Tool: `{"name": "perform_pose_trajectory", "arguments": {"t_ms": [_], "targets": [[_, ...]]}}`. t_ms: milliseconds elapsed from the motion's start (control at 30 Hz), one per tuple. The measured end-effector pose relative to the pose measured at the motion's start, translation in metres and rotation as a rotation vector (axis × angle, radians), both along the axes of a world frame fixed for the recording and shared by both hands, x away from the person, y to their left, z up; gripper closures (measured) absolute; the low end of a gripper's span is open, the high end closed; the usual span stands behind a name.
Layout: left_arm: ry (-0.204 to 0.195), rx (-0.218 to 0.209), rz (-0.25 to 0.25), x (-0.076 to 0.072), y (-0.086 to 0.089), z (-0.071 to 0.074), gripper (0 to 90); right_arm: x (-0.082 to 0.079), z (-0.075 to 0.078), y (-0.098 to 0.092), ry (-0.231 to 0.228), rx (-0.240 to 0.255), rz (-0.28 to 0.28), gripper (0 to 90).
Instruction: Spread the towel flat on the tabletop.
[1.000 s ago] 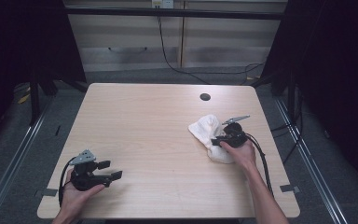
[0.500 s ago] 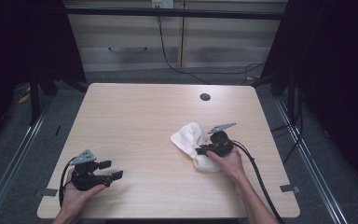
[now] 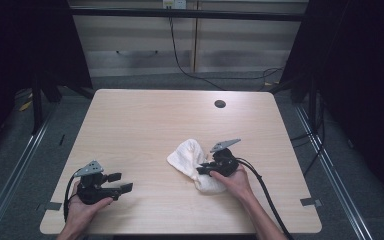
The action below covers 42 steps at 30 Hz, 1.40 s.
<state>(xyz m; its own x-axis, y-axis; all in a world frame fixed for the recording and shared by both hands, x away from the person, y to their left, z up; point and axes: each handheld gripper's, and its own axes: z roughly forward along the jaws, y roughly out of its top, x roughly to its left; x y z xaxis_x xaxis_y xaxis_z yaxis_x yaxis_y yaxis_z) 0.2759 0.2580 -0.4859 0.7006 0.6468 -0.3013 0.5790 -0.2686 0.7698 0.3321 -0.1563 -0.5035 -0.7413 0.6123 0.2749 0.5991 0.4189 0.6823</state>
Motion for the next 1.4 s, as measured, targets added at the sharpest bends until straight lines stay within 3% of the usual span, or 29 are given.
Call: {"name": "perform_pose_trajectory", "arguments": {"t_ms": [200, 467, 800, 933, 1000, 1067, 1167, 1233, 1367, 1400], "targets": [[0.006, 0.015, 0.008, 0.0, 0.001, -0.001, 29.3, -0.009, 0.0, 0.015, -0.009, 0.004, 0.047, 78.2], [0.001, 0.021, -0.019, -0.001, 0.0, -0.001, 33.9, -0.018, -0.001, 0.041, -0.018, 0.014, 0.132, 77.9], [-0.003, 0.022, -0.007, -0.001, 0.001, 0.0, 31.1, -0.021, -0.003, 0.062, -0.02, 0.045, 0.18, 73.7], [0.003, 0.019, -0.009, 0.0, 0.001, -0.001, 30.8, -0.021, -0.003, 0.062, -0.028, 0.058, 0.164, 64.8], [0.007, 0.018, -0.013, 0.0, 0.001, -0.001, 30.8, -0.022, 0.001, 0.058, -0.046, 0.064, 0.139, 56.1], [0.007, 0.017, -0.012, 0.0, 0.001, -0.001, 30.8, -0.023, 0.003, 0.057, -0.051, 0.068, 0.129, 53.9], [-0.023, 0.028, -0.018, -0.003, 0.0, 0.0, 33.2, -0.026, 0.013, 0.05, -0.074, 0.083, 0.102, 49.2], [-0.036, 0.02, -0.035, -0.004, -0.001, 0.001, 37.1, -0.031, 0.022, 0.041, -0.116, 0.086, 0.073, 47.8], [-0.024, -0.023, -0.064, -0.005, -0.003, 0.003, 41.0, -0.041, 0.037, 0.007, -0.148, 0.13, -0.019, 43.6], [-0.021, -0.027, -0.066, -0.005, -0.004, 0.003, 41.0, -0.041, 0.037, 0.007, -0.148, 0.13, -0.019, 43.6]]}}
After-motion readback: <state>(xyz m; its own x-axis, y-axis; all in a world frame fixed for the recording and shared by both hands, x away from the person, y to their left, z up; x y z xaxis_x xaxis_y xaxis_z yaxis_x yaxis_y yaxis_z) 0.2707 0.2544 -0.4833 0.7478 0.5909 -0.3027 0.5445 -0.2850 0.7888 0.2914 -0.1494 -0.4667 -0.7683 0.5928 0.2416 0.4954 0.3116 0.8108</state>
